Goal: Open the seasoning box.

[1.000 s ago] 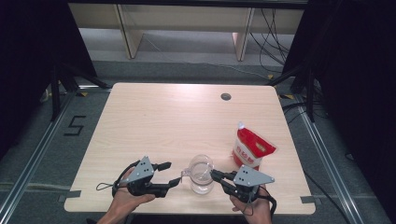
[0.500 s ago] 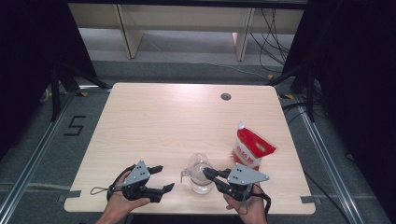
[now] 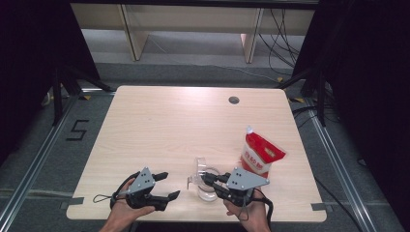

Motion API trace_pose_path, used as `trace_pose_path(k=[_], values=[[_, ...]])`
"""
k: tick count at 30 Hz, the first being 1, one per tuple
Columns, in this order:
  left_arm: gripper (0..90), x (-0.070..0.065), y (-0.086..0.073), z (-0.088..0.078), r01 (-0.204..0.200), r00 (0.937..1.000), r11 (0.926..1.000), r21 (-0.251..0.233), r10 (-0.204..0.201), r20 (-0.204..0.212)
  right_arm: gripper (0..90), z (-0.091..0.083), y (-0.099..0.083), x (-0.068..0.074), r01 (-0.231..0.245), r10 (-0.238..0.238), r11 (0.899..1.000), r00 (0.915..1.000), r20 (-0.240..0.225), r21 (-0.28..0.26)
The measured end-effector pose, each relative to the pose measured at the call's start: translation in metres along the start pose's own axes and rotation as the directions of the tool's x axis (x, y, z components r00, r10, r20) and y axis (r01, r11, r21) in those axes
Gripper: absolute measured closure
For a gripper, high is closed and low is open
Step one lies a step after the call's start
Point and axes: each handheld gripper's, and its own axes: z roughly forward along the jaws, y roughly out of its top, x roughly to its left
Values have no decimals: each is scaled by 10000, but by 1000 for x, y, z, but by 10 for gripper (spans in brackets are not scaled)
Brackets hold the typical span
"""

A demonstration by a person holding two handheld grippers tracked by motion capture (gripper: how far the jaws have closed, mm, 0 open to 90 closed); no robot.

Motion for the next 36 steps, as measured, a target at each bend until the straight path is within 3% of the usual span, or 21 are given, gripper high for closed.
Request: trace_pose_path(k=[7,9,10,11,12,17,19,22,23,27,28,30,31,32,34,35,36], values=[[245,6,-1,-6,181,9997,9998,-128,-182,-152,848,9,2,5,-4,5,10000,9998,-217,39],[244,7,-1,-8,154,9996,9999,-70,-156,-250,847,12,3,7,-12,12,10000,9997,-242,3],[244,10,-1,-9,-98,9998,9999,-113,96,-146,846,13,3,7,31,-31,10000,9998,-194,-2],[243,9,-2,-9,255,9995,9996,-114,-257,-189,846,14,4,7,85,-82,9999,9993,-364,80],[243,8,-3,-9,343,9992,9993,-166,-346,-187,844,15,4,8,101,-97,9999,9993,-361,85],[241,8,-3,-8,459,9989,9989,-136,-461,-84,836,19,4,11,97,-95,9999,9994,-341,72],[239,11,-3,-8,108,9999,9999,-81,-108,4,831,19,4,11,55,-53,10000,9994,-339,58],[236,9,-5,-7,458,9989,9989,-107,-459,-36,826,16,5,10,96,-92,9999,9991,-410,103],[230,11,-4,-8,261,9996,9997,-37,-262,-77,816,12,4,8,124,-122,9999,9994,-331,67],[189,11,-4,-8,299,9994,9996,-21,-299,-169,757,0,1,3,-35,35,10000,10000,42,-54],[187,10,-5,-7,600,9981,9982,-96,-601,-99,725,-3,0,1,-148,149,9999,9999,67,-62],[186,10,-5,-7,649,9978,9978,-110,-650,-109,694,-6,-2,-1,-196,197,9998,9997,119,-83],[178,10,-5,-7,653,9978,9978,-103,-654,-142,619,-15,-5,-7,-208,215,9996,9988,430,-173],[169,10,-5,-7,635,9979,9979,-99,-637,-153,603,-18,-7,-7,-590,594,9982,9972,448,-100],[160,10,-5,-7,515,9986,9986,-86,-516,-136,557,-26,-10,-10,-758,766,9970,9948,670,-146],[160,11,-5,-7,361,9993,9993,-101,-362,-112,557,-26,-10,-10,-758,766,9970,9948,670,-146],[160,12,-5,-7,348,9992,9994,-45,-349,-196,521,-34,-14,-14,-519,549,9981,9938,967,-328]])
